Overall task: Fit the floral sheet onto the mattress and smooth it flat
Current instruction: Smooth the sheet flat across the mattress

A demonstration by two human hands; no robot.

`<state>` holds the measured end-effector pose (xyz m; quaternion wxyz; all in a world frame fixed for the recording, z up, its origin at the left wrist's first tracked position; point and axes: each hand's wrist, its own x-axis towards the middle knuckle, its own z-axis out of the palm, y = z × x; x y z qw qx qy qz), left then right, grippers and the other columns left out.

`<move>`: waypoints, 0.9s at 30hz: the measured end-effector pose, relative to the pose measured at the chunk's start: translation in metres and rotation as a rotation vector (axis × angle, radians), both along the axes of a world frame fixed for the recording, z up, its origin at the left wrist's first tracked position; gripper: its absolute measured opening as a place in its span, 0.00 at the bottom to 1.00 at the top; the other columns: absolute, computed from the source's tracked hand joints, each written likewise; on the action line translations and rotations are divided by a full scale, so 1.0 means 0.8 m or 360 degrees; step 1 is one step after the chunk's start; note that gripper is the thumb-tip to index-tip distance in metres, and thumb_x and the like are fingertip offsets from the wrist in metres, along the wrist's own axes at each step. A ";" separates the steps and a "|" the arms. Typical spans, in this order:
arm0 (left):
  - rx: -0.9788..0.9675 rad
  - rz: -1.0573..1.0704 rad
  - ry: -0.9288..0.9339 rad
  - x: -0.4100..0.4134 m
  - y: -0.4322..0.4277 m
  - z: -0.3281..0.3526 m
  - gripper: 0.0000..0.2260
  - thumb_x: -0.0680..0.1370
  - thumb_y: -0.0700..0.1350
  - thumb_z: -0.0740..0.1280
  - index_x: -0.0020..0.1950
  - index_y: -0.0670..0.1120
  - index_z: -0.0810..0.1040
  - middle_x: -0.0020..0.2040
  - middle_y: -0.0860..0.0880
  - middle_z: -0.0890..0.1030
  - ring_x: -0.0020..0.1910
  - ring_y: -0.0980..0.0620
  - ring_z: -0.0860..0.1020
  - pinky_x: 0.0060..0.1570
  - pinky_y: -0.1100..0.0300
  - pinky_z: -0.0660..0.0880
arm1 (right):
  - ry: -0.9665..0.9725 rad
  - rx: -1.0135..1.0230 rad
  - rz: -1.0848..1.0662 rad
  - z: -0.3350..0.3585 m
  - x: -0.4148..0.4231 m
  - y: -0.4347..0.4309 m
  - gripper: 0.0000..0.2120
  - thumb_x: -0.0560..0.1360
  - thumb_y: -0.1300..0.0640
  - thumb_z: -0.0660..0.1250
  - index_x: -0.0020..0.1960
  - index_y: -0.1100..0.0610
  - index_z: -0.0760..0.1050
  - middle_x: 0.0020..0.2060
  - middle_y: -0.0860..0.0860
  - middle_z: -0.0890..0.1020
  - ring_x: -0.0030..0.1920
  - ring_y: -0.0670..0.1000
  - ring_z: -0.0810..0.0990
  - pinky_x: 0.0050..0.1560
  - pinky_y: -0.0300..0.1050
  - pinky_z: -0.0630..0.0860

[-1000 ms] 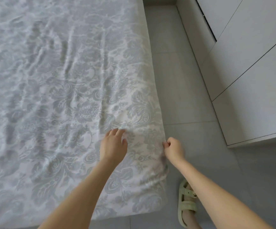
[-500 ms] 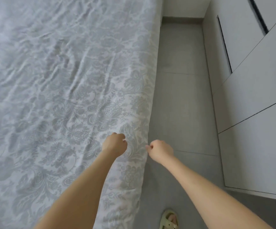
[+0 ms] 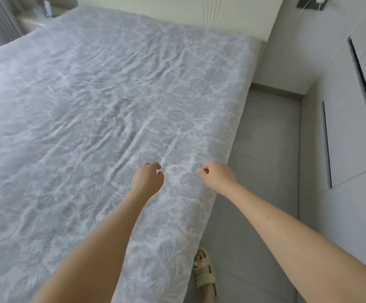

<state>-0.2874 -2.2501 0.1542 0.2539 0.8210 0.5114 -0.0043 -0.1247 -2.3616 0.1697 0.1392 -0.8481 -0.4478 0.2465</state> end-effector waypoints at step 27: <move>0.0064 0.0226 0.0500 0.248 0.174 -0.321 0.25 0.80 0.56 0.41 0.72 0.50 0.64 0.74 0.47 0.63 0.71 0.31 0.58 0.69 0.37 0.49 | -0.0798 -0.0436 0.0554 -0.311 0.461 0.333 0.30 0.75 0.31 0.38 0.75 0.39 0.42 0.77 0.46 0.48 0.77 0.49 0.51 0.72 0.61 0.49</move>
